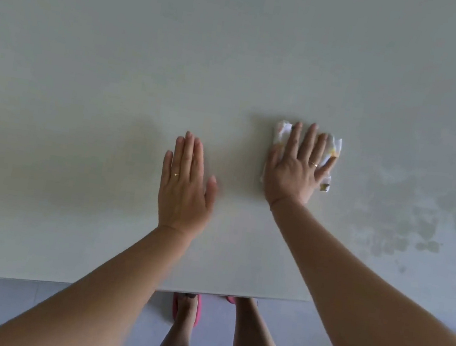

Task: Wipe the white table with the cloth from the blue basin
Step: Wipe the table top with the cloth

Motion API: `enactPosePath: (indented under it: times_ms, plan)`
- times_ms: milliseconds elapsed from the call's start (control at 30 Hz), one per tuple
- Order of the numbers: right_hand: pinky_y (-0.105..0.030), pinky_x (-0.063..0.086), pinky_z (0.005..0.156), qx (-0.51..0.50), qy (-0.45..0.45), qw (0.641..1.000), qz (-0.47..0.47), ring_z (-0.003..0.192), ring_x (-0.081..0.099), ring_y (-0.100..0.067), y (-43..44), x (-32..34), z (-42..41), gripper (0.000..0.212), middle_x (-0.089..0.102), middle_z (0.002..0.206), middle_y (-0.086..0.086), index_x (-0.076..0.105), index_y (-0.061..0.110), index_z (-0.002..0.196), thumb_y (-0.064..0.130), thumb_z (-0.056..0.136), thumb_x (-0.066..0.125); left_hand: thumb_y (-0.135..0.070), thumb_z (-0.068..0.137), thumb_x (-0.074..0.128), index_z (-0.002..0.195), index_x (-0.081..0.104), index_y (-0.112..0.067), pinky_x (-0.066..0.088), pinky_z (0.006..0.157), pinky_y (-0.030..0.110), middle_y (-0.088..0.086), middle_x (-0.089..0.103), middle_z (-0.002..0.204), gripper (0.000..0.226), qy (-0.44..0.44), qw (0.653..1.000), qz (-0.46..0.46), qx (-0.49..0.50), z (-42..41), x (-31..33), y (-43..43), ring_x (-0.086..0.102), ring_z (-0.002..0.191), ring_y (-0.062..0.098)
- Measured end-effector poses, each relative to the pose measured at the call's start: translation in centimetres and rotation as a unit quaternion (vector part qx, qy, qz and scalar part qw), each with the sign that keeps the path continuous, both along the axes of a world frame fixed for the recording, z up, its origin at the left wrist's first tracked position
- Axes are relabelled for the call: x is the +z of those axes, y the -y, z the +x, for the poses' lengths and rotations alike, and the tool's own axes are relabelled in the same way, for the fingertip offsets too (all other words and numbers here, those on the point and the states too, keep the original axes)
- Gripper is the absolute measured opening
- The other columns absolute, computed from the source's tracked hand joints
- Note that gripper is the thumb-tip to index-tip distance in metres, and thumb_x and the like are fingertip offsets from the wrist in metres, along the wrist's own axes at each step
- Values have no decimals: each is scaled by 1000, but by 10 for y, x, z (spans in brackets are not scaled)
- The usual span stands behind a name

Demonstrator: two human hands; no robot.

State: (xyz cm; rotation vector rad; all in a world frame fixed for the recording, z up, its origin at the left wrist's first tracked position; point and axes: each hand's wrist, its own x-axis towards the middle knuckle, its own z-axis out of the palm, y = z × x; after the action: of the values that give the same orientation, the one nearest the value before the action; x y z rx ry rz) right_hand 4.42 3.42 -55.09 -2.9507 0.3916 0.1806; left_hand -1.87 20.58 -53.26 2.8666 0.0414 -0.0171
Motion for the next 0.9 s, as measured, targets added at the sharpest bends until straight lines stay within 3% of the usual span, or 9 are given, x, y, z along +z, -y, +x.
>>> enactPosePath:
  times_ms: [67, 200, 267, 400, 500, 633, 700, 833, 900]
  plan:
    - [-51, -9, 116, 115, -2, 993, 19, 147, 2, -26, -27, 2, -15, 60, 11, 159, -3, 17, 26, 150, 49, 96, 26, -28, 93, 31, 145, 29, 6, 17, 118, 45, 22, 27, 153, 62, 8, 1000, -2, 21, 28, 0, 6, 24, 143, 34]
    - [-51, 10, 117, 365, 13, 931, 6, 144, 20, -26, 2, 5, -3, 56, 28, 155, -3, 32, 26, 146, 50, 96, 31, -29, 93, 28, 147, 25, 4, 11, 120, 43, 20, 21, 156, 63, 7, 1000, 4, 24, 70, -3, 14, 19, 145, 32]
    - [-48, 6, 117, 321, 16, 947, -5, 145, 18, -24, 25, 4, 23, 56, 27, 155, -3, 31, 27, 146, 50, 95, 28, -30, 94, 26, 147, 25, 3, 10, 120, 41, 19, 21, 156, 63, 11, 1000, 12, 12, 85, -7, 17, 18, 146, 31]
    - [-48, -6, 117, 61, 18, 998, 14, 147, 6, -25, 7, -1, 44, 57, 17, 159, -4, 23, 26, 149, 46, 96, 32, -31, 93, 26, 148, 24, 1, 8, 119, 40, 18, 20, 157, 63, 19, 999, 13, 26, 112, -16, 21, 17, 146, 31]
    - [-54, 1, 116, 172, 24, 984, 31, 146, 14, -28, -25, 2, 21, 58, 25, 156, -6, 31, 23, 147, 45, 93, 34, -29, 93, 27, 149, 22, -2, 5, 119, 40, 17, 18, 157, 62, 11, 998, 1, 54, 127, -22, 20, 15, 147, 30]
    - [-52, 9, 117, 384, 25, 923, 16, 145, 19, -26, 6, 3, 38, 56, 29, 155, -2, 32, 24, 146, 47, 96, 33, -26, 94, 25, 148, 28, -3, 9, 119, 41, 17, 23, 156, 59, 22, 998, -2, 60, 129, -27, 20, 19, 146, 31]
    - [-48, 3, 118, 347, 23, 937, 1, 145, 16, -24, 27, 2, 70, 54, 26, 156, -1, 29, 28, 147, 48, 97, 30, -26, 95, 26, 147, 30, -3, 11, 118, 41, 17, 25, 156, 57, 27, 998, 7, 60, 128, -28, 20, 20, 145, 32]
    - [-48, -8, 116, 88, 18, 996, 25, 147, 5, -22, 20, -2, 110, 56, 16, 159, -1, 22, 29, 149, 45, 96, 32, -25, 96, 28, 148, 28, -3, 10, 119, 41, 17, 23, 156, 57, 19, 998, 15, 62, 130, -30, 20, 18, 146, 32]
    - [-52, -6, 116, 90, 20, 995, 32, 147, 7, -26, -8, 0, 99, 57, 19, 158, -3, 25, 25, 149, 43, 94, 32, -22, 96, 33, 147, 29, -2, 12, 119, 42, 18, 25, 156, 55, 24, 998, 16, 62, 130, -30, 21, 20, 145, 33]
